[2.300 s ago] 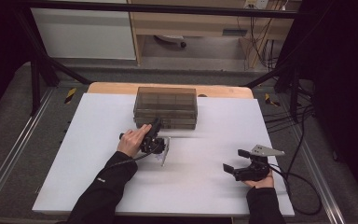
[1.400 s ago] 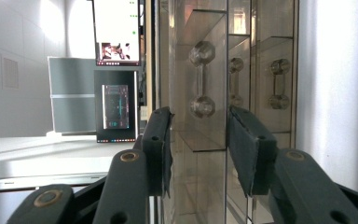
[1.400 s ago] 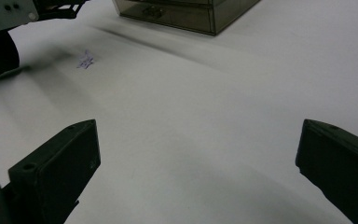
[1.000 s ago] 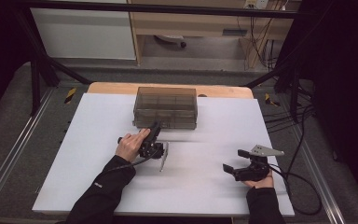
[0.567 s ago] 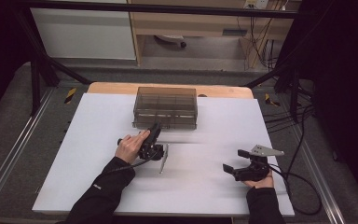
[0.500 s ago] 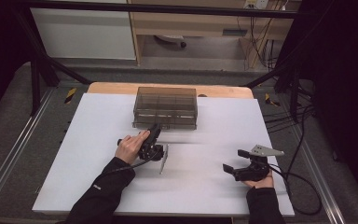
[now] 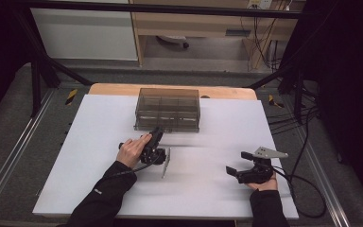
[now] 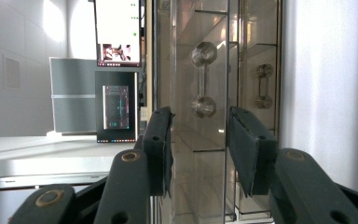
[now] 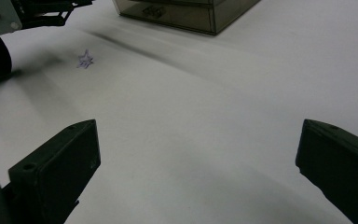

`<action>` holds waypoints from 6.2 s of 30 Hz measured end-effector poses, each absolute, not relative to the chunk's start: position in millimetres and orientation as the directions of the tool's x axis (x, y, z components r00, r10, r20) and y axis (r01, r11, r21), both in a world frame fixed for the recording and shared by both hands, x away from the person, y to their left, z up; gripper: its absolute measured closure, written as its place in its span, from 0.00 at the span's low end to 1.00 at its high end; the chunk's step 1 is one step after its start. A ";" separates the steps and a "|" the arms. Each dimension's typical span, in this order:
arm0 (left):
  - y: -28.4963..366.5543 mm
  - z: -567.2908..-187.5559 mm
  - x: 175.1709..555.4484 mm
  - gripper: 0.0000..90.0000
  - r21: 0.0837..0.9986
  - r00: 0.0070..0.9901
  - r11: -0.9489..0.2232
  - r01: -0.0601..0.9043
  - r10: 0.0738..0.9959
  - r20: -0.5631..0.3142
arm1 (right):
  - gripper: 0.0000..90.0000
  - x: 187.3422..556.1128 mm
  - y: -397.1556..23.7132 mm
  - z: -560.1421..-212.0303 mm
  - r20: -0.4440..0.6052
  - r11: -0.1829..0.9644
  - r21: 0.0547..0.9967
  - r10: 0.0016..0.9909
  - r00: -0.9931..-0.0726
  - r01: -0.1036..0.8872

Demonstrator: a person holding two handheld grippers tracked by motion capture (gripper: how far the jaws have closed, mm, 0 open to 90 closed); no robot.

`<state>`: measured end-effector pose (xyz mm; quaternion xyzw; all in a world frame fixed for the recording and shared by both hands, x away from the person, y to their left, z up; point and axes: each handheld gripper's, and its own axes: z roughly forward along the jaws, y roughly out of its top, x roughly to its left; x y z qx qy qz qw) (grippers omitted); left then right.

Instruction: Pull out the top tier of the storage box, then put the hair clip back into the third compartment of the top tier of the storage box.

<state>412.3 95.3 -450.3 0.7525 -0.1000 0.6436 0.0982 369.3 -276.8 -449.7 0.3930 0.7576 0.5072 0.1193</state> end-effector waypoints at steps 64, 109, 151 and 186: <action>99.8 -427.0 396.7 0.50 0.268 0.339 -0.941 -0.209 0.187 0.922 | 0.00 369.2 -276.7 -449.5 0.222 0.172 0.862 0.716 -0.662 0.476; 171.7 -422.7 370.7 0.19 0.797 0.629 -0.565 0.214 0.704 0.330 | 0.00 369.3 -276.4 -449.9 0.224 0.173 0.861 0.716 -0.661 0.479; 175.7 -429.5 372.6 0.09 0.836 0.680 -0.419 0.354 0.729 0.077 | 0.00 370.1 -275.5 -451.3 0.223 0.182 0.856 0.715 -0.662 0.484; 156.6 -427.2 382.9 0.06 0.793 0.701 -0.421 0.440 0.713 -0.011 | 0.00 369.9 -275.8 -451.2 0.222 0.182 0.855 0.717 -0.661 0.485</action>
